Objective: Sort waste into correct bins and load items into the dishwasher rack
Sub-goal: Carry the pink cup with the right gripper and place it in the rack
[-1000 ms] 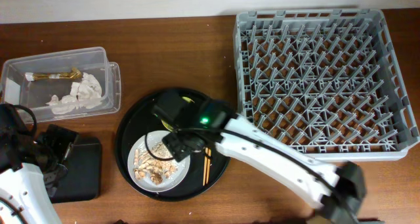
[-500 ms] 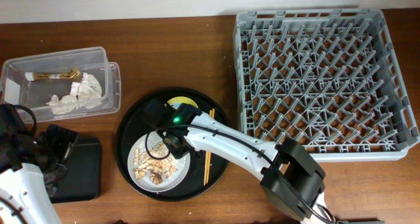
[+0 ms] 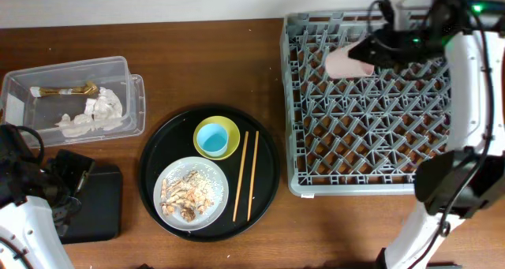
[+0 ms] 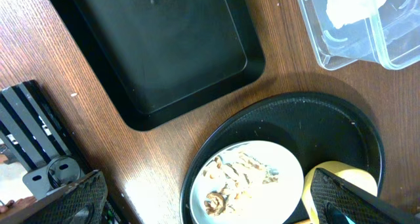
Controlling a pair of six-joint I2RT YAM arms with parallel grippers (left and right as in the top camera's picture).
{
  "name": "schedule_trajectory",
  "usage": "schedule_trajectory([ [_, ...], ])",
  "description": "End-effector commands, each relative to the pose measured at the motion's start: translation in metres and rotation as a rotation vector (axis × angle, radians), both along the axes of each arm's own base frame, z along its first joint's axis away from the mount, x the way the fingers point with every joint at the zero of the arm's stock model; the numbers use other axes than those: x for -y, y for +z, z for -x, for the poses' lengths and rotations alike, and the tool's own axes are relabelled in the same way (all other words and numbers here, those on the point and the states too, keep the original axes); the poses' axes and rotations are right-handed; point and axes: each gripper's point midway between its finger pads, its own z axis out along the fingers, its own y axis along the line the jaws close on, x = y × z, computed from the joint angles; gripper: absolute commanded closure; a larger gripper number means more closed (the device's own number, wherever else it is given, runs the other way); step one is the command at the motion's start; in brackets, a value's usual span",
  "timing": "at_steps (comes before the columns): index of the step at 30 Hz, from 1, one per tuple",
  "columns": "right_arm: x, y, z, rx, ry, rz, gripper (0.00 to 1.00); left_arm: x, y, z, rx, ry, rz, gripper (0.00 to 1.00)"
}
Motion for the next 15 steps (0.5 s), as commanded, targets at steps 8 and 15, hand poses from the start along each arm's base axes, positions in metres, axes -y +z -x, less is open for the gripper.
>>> schedule_trajectory([
  [8,0.059,-0.084,-0.059,-0.013,-0.056,-0.624,0.95,-0.001,0.002,0.0,0.009,0.008,-0.003,0.01],
  [15,0.099,-0.104,-0.064,-0.022,-0.142,-0.601,0.94,-0.001,0.002,0.0,0.009,0.007,-0.003,0.01],
])
